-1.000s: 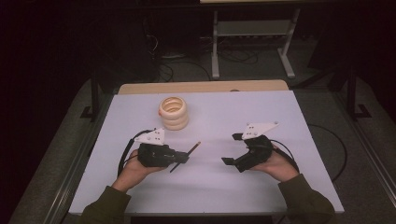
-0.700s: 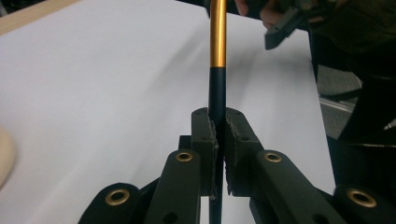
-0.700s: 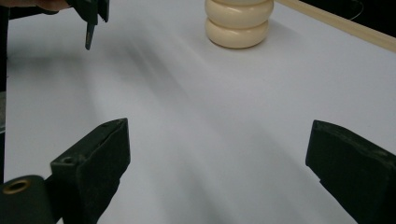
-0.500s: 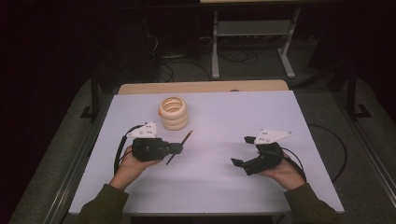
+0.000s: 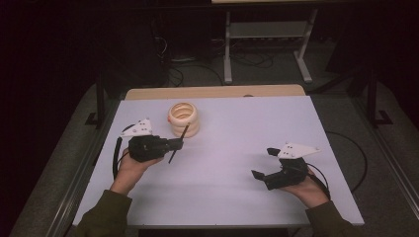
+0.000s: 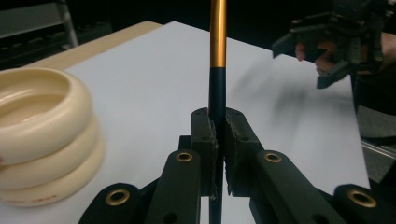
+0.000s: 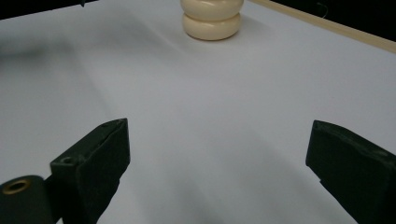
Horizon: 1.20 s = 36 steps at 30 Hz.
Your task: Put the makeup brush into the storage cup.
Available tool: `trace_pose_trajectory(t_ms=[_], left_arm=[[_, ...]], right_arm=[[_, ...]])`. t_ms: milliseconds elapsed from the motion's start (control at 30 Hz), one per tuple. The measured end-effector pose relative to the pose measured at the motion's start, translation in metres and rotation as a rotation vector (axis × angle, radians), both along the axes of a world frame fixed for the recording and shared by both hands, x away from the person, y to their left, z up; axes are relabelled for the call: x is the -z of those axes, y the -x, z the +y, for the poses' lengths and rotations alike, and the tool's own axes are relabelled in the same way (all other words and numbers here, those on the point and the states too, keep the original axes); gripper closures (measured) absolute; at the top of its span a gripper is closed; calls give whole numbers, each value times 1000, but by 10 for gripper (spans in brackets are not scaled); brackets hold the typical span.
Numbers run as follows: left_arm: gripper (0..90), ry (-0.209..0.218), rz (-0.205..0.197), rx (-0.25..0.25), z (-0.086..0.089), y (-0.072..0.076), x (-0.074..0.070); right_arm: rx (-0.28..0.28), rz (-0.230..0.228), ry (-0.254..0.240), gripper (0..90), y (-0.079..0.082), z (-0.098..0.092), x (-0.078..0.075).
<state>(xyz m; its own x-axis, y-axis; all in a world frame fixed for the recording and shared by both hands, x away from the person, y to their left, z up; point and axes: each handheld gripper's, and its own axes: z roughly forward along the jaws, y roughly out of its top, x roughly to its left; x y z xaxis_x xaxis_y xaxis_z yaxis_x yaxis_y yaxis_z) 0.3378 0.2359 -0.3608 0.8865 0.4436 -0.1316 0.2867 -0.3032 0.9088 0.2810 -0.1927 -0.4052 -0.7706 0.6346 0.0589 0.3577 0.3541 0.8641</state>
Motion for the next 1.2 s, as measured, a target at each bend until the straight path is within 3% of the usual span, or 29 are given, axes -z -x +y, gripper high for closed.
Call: trace_pose_trajectory(t_ms=[200,533,1067,1200], left_arm=[[838,27,-23,-51,7,-8,-12],[838,78,-50,-97,15,-29,-25],[838,136,-88,-157,10,-66,-30],[838,143,-104,-152,8,-72,-31]], right_arm=[[28,-20,-25,54,1,-7,0],[41,-20,-25,51,2,-10,2],[56,-12,-50,50,3,-19,3],[59,-15,-52,51,3,-20,2]])
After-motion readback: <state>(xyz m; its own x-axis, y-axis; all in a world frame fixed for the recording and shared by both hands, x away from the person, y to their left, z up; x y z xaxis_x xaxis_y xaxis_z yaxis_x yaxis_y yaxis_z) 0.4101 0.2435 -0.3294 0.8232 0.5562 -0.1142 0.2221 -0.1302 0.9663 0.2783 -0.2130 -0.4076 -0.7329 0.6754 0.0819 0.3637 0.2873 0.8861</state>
